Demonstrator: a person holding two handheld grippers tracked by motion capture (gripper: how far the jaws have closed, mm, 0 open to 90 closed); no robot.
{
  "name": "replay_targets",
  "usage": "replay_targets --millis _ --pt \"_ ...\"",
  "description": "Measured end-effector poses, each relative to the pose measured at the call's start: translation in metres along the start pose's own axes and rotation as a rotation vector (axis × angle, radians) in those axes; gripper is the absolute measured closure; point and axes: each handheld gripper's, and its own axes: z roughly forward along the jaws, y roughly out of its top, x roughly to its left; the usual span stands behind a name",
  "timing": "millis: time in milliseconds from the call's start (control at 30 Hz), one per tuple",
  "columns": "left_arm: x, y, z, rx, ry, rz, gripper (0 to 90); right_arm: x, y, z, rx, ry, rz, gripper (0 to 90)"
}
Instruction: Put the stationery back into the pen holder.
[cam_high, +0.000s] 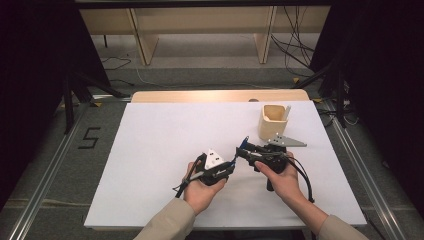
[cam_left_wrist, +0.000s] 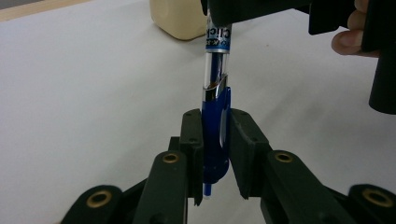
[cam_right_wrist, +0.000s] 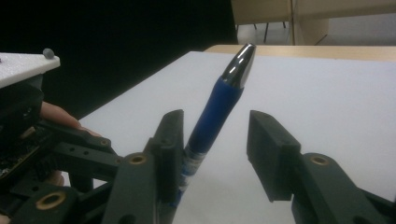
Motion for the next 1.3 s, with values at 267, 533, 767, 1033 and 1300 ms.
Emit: replay_targets --millis 267,533,767,1033,1300 --pt "-0.002 -0.001 0.003 -0.025 -0.009 0.01 75.9 0.0 0.002 -0.002 -0.031 0.047 0.031 75.4" --pt "0.001 0.0 0.0 -0.045 0.031 0.099 60.7 0.004 0.008 -0.007 -0.051 0.077 0.002 79.9" --pt "0.016 -0.003 -0.014 -0.043 0.071 0.105 40.7 0.0 0.017 -0.016 -0.07 0.0 -0.084 79.9" --pt "0.037 -0.015 -0.039 -0.032 0.137 0.126 23.0 -0.009 0.032 -0.027 -0.116 -0.063 -0.137 79.8" --pt "0.056 -0.025 -0.058 -0.04 0.187 0.082 20.2 -0.022 0.047 -0.038 -0.157 -0.131 -0.157 79.8"
